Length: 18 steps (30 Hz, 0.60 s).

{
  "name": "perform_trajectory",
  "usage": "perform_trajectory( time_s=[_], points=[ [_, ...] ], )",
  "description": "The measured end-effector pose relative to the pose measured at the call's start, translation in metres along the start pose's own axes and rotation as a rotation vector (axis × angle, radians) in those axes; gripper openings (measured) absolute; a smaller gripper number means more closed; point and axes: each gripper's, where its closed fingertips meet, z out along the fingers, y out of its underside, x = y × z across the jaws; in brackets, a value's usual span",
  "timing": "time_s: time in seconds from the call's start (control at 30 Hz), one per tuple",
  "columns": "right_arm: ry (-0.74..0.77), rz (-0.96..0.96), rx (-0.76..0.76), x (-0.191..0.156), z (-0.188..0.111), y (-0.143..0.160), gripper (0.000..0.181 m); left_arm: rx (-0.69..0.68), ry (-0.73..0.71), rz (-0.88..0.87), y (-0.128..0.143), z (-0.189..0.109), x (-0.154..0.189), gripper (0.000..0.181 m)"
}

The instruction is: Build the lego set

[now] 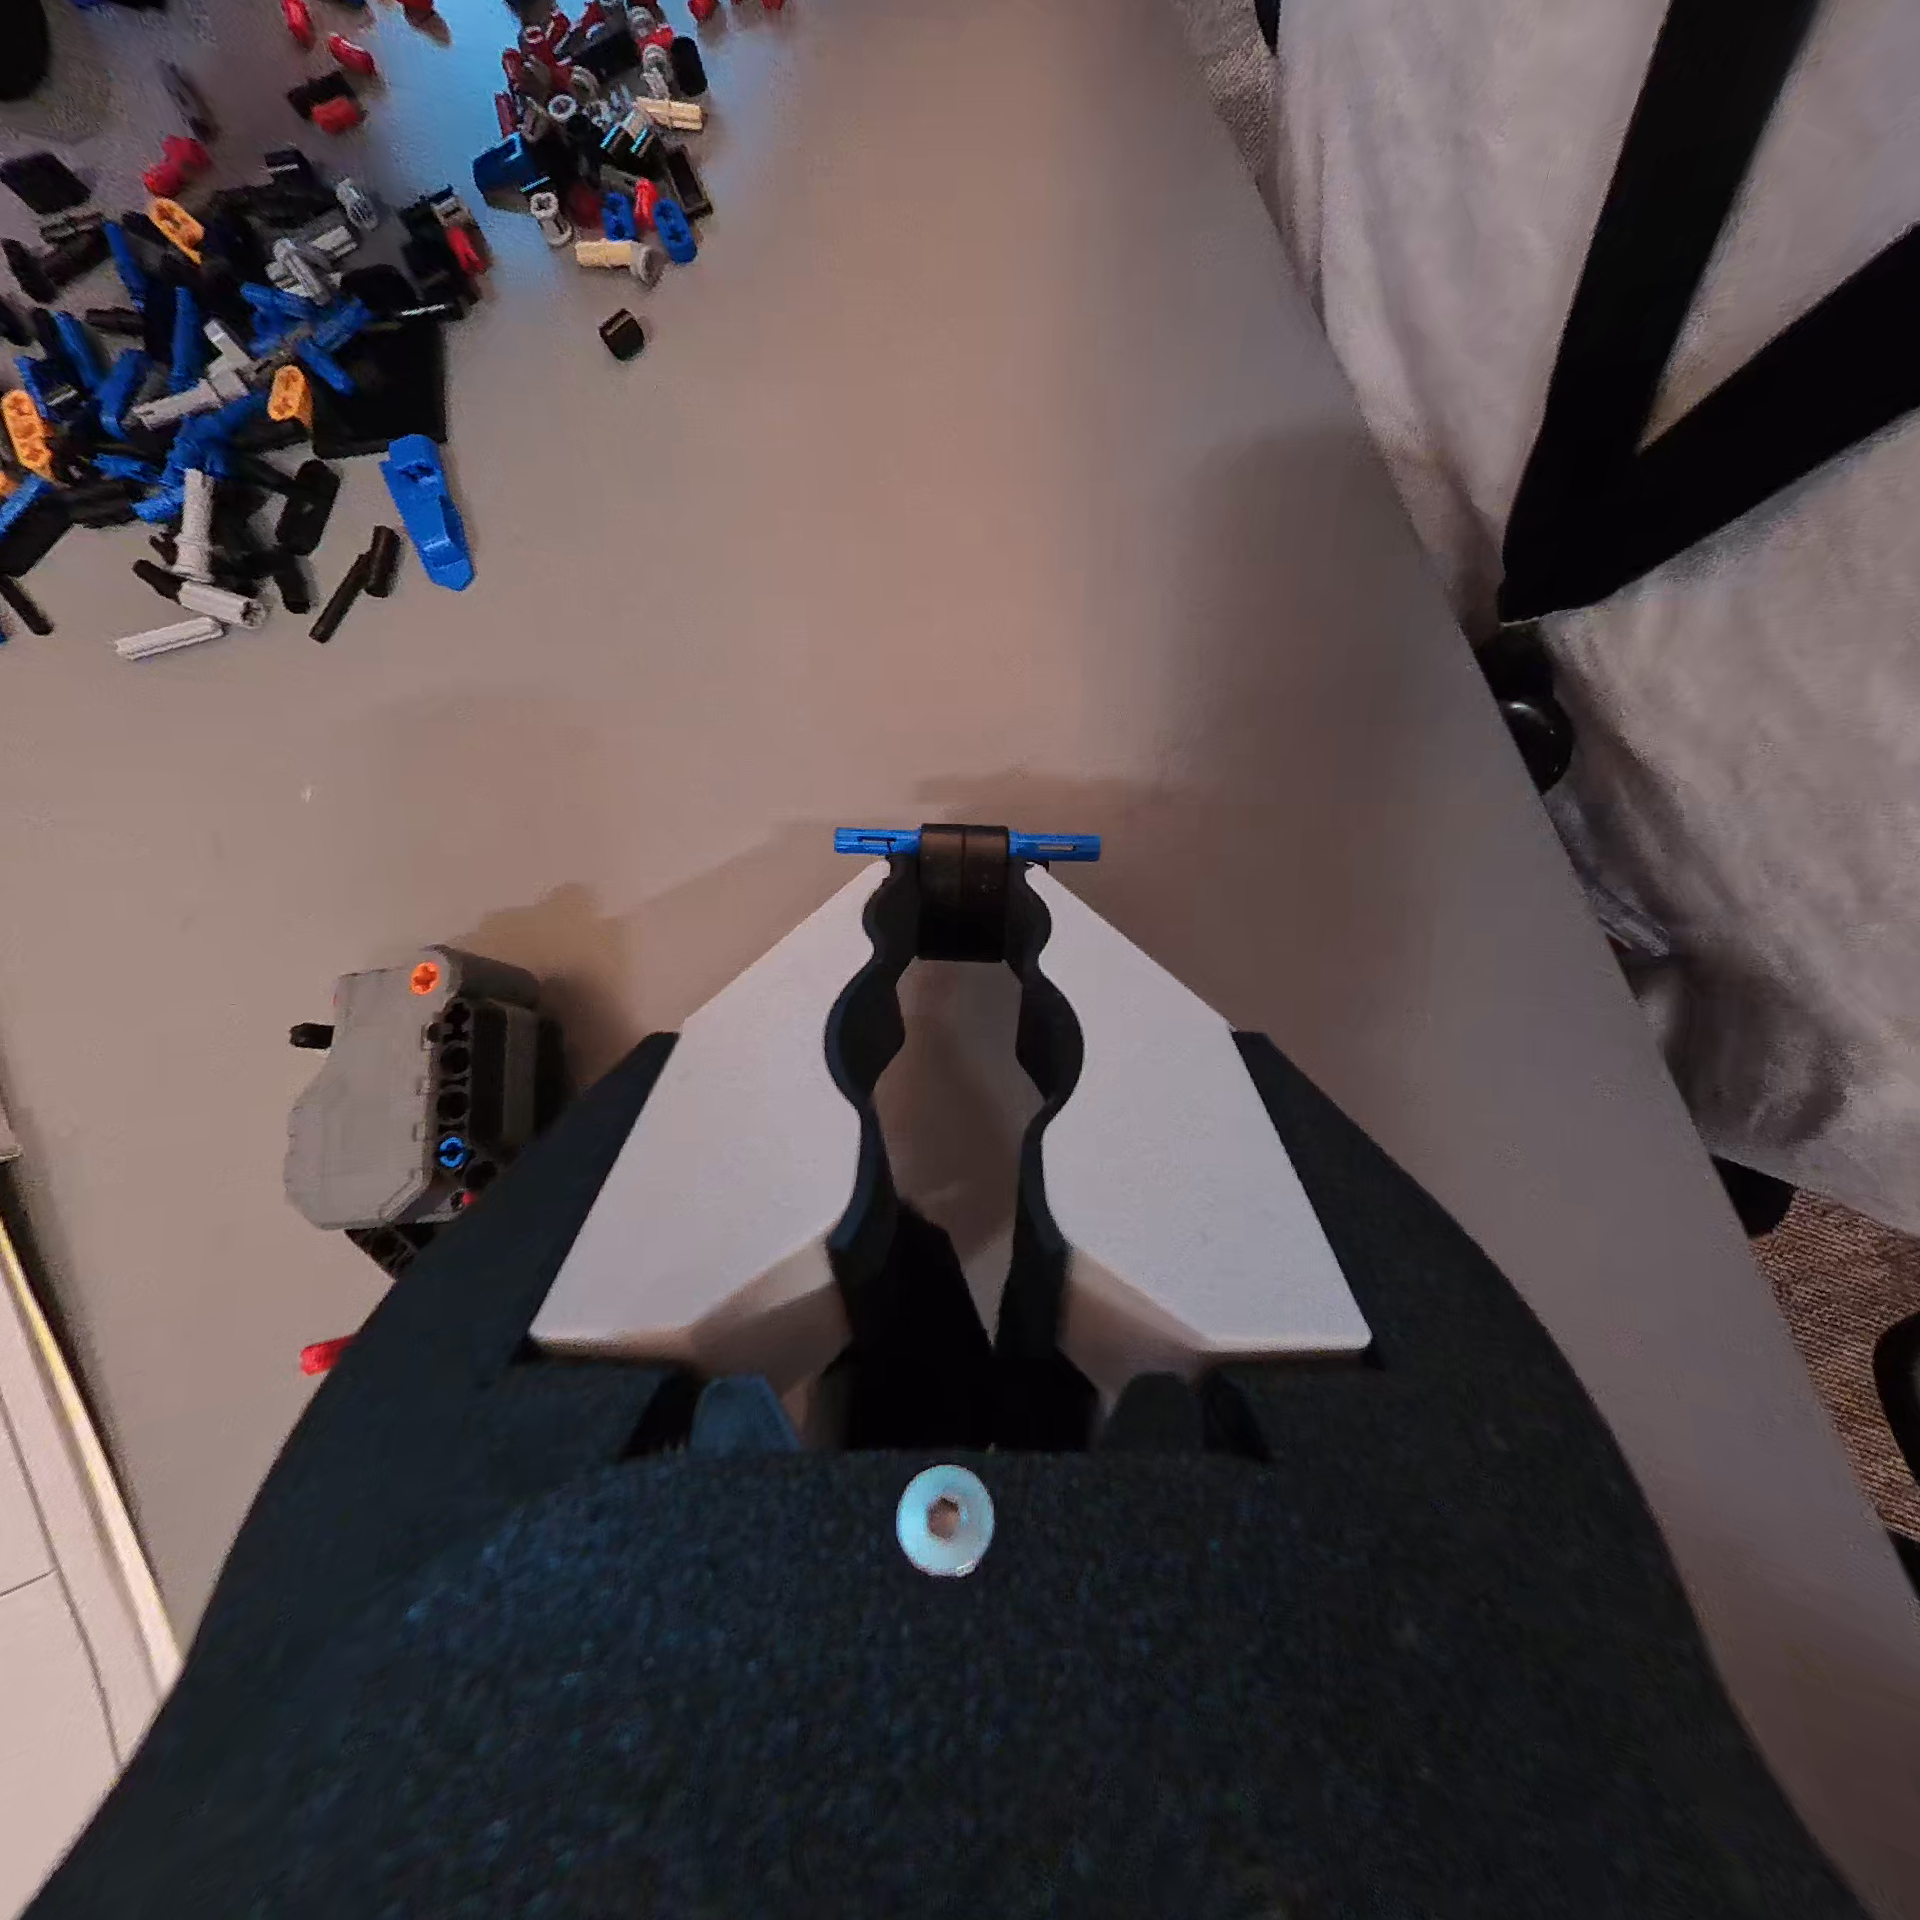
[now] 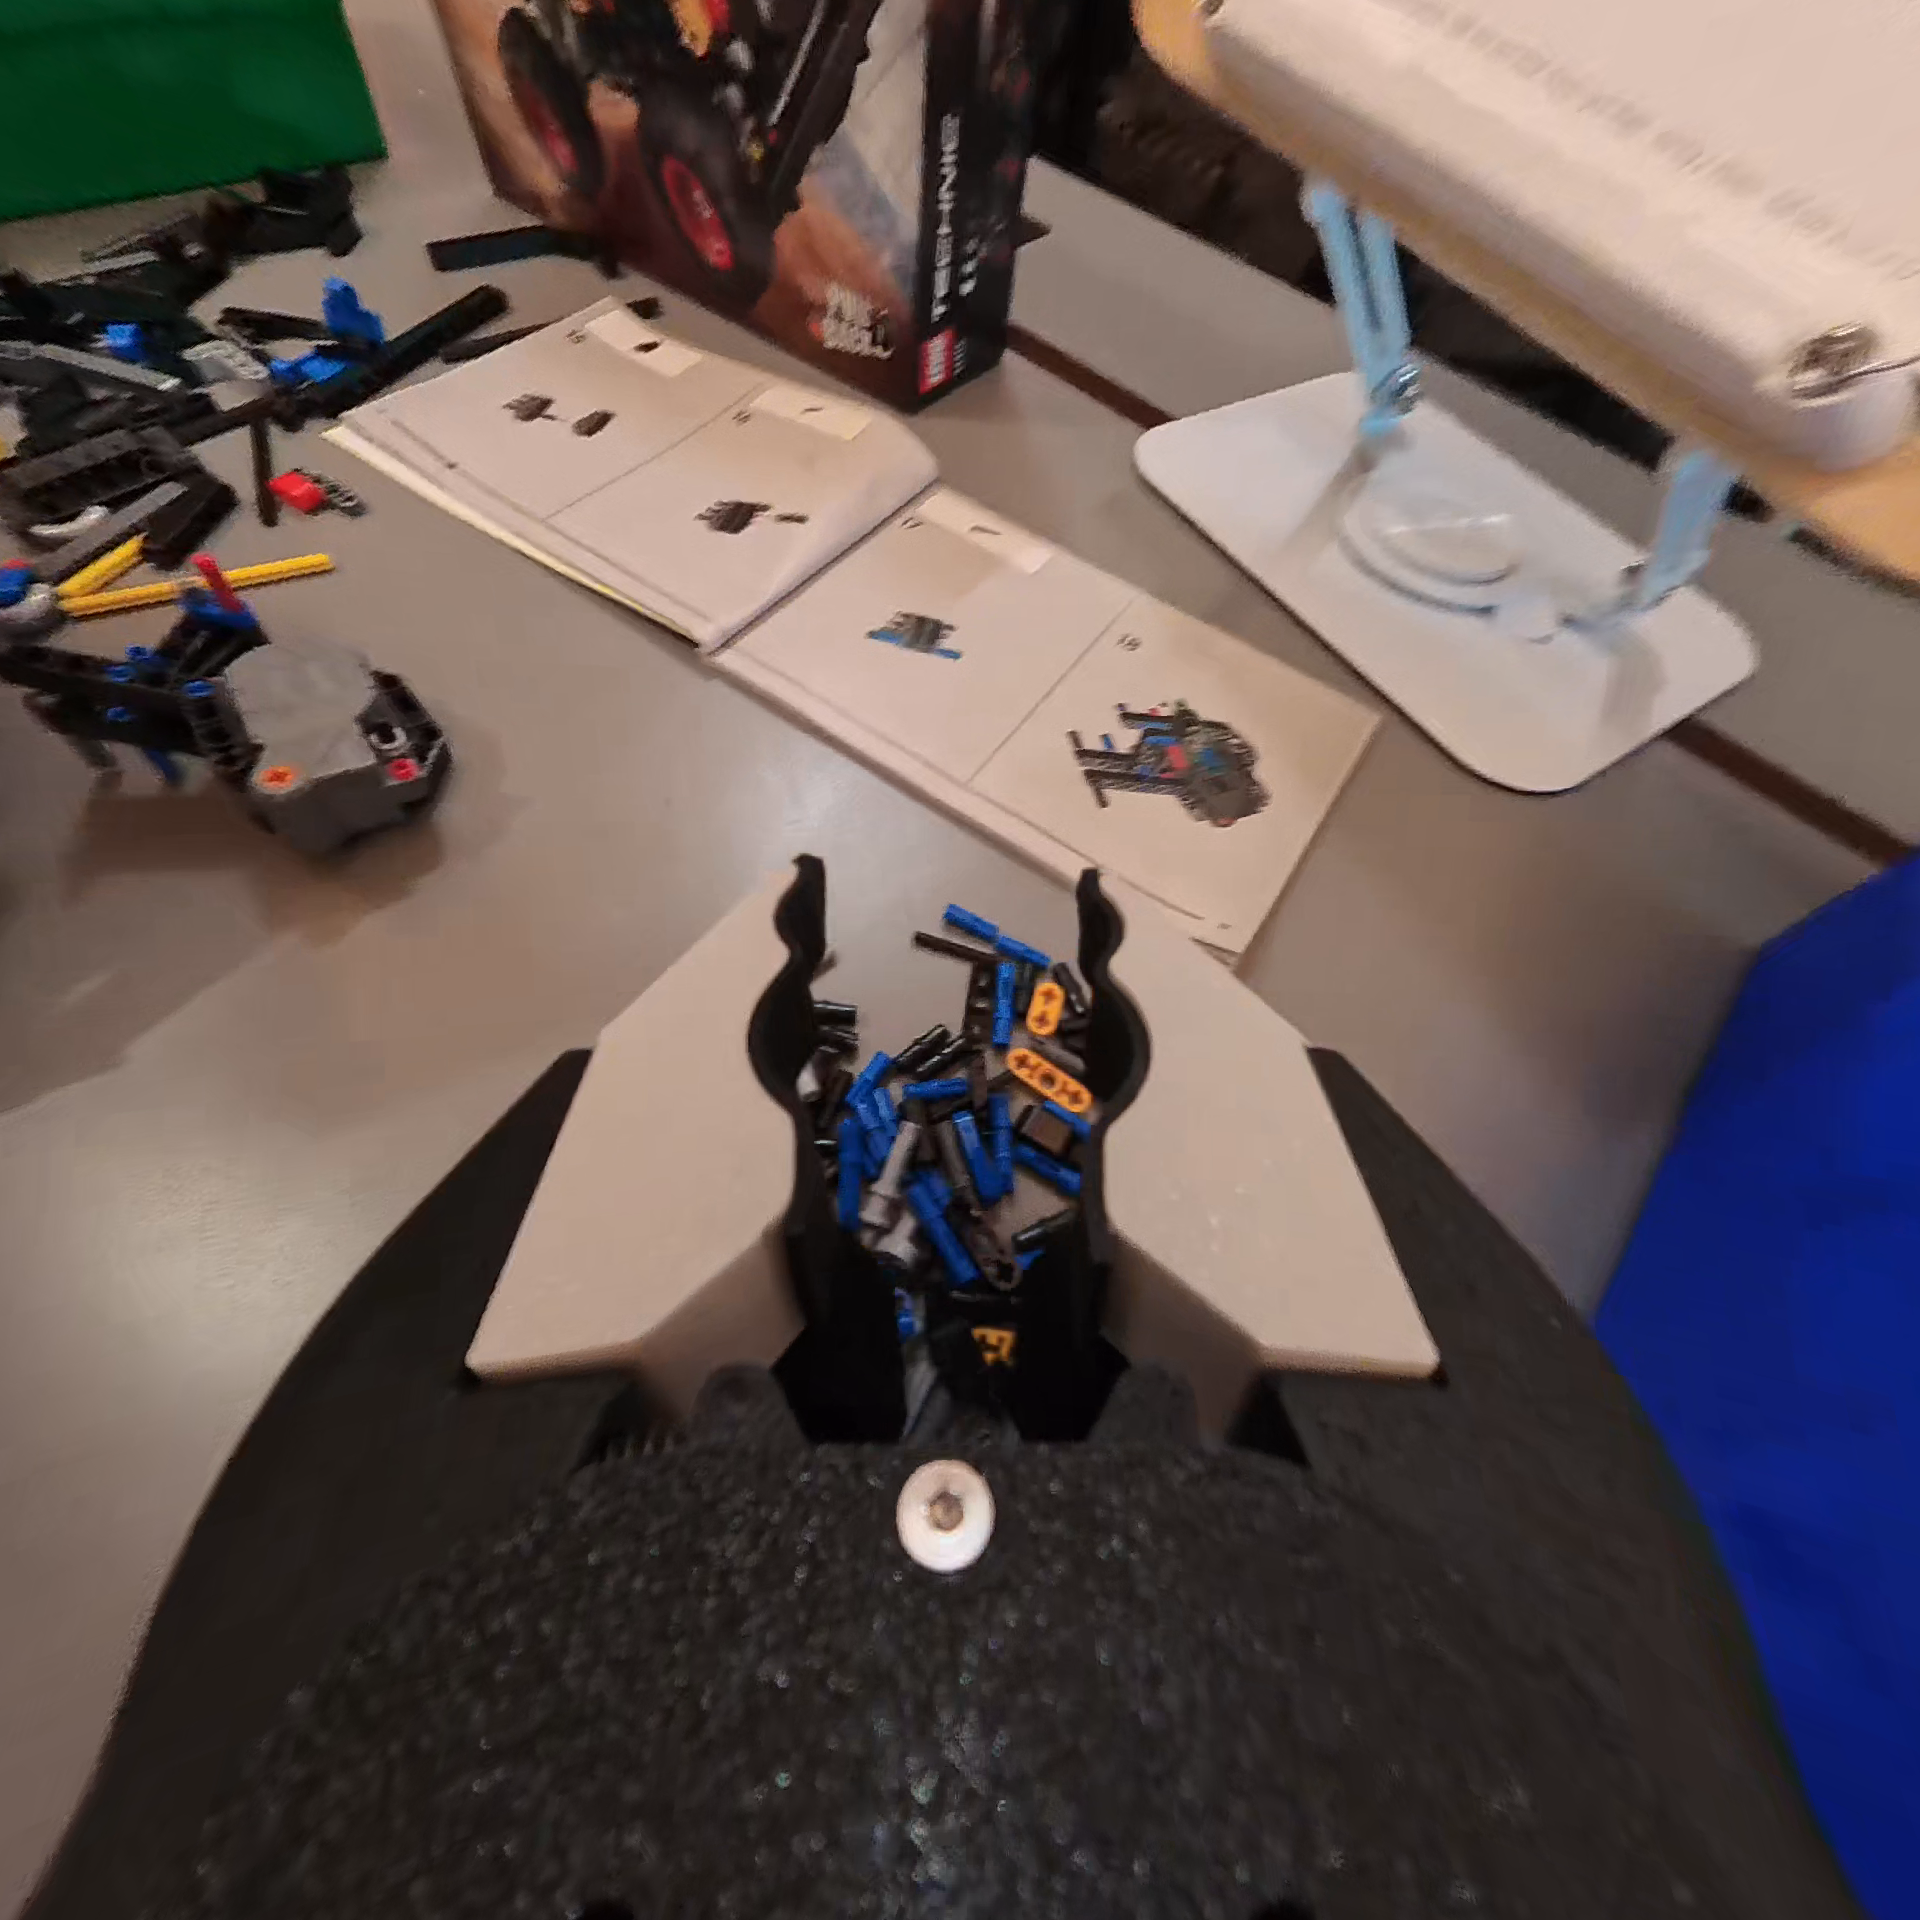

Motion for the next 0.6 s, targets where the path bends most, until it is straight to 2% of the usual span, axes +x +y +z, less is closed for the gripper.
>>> perform_trajectory(
  time_s=[0.3,0.6],
  points=[
    [0.059,0.072,-0.067,0.017,0.008,0.024,0.048,-0.03,0.023,0.027,0.008,0.005,-0.005,0.014],
    [0.051,0.08,-0.044,0.017,0.004,0.024,0.044,0.014,0.021,-0.029,0.007,0.005,-0.011,0.014]
  ],
)
